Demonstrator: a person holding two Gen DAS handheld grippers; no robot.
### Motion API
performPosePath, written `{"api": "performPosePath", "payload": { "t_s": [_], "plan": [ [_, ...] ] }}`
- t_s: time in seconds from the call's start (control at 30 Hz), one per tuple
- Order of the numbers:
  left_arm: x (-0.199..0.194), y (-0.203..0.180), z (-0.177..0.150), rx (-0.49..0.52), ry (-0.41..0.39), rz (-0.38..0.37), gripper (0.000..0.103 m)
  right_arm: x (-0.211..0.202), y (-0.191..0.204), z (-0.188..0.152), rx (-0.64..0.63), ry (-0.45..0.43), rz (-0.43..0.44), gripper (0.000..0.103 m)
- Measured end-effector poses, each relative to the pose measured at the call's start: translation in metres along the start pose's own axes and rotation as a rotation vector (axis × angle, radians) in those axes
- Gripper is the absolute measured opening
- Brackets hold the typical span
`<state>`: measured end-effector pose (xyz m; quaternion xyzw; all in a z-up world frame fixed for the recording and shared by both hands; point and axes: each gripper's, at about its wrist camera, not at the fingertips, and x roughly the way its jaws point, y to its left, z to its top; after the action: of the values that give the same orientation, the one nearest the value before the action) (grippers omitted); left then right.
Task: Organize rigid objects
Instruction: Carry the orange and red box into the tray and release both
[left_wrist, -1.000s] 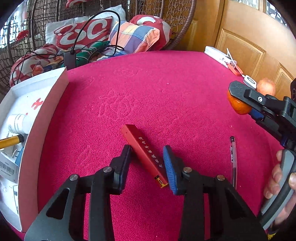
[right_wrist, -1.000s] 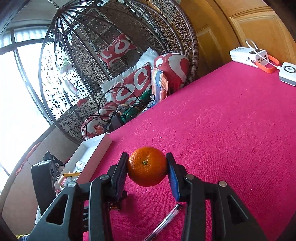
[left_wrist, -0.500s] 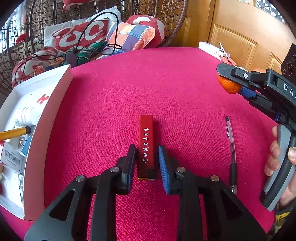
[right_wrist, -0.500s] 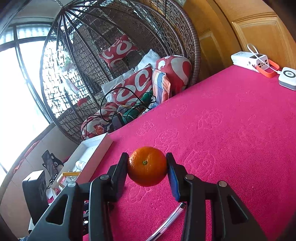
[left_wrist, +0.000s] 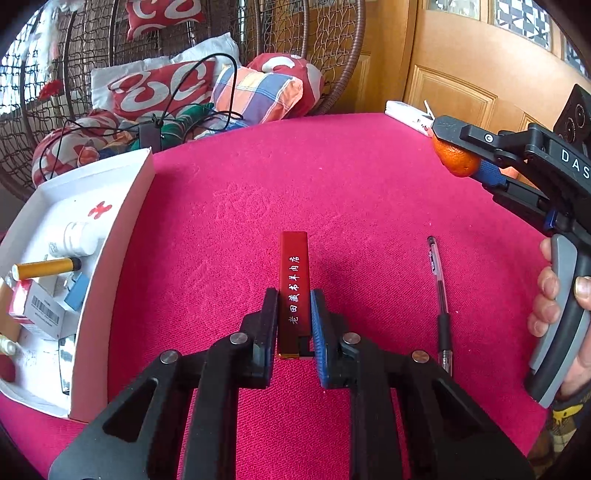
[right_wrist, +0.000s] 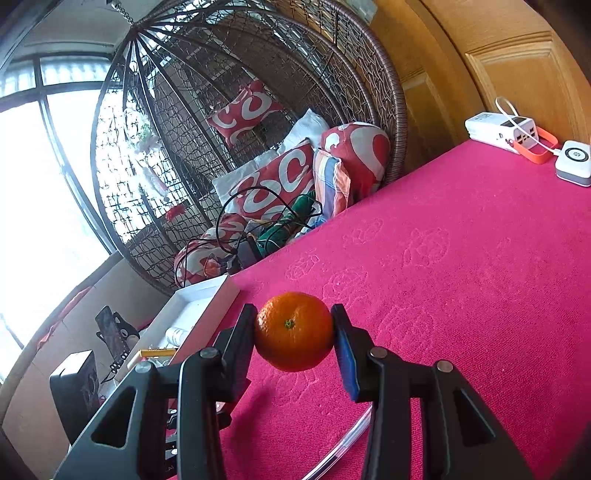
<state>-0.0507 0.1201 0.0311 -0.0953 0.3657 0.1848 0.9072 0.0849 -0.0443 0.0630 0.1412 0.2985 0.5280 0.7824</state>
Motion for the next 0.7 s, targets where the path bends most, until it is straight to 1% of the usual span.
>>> {"api": "performPosePath", "payload": {
  "t_s": [0.13, 0.27, 0.43, 0.7],
  "plan": [
    [-0.032, -0.001, 0.01, 0.014, -0.097, 0.029, 0.016, -0.024, 0.03, 0.009, -0.051, -0.061, 0.04, 0.04],
    [-0.06, -0.001, 0.014, 0.031, -0.171, 0.045, 0.016, -0.035, 0.058, 0.014, -0.1, -0.083, 0.076, 0.04],
    [-0.083, 0.007, 0.016, 0.02, -0.22, 0.045, 0.016, -0.036, 0.077, 0.013, -0.122, -0.076, 0.092, 0.04],
    [-0.103, 0.023, 0.01, -0.023, -0.261, 0.044, 0.016, -0.034, 0.098, 0.008, -0.158, -0.056, 0.101, 0.04]
  ]
}}
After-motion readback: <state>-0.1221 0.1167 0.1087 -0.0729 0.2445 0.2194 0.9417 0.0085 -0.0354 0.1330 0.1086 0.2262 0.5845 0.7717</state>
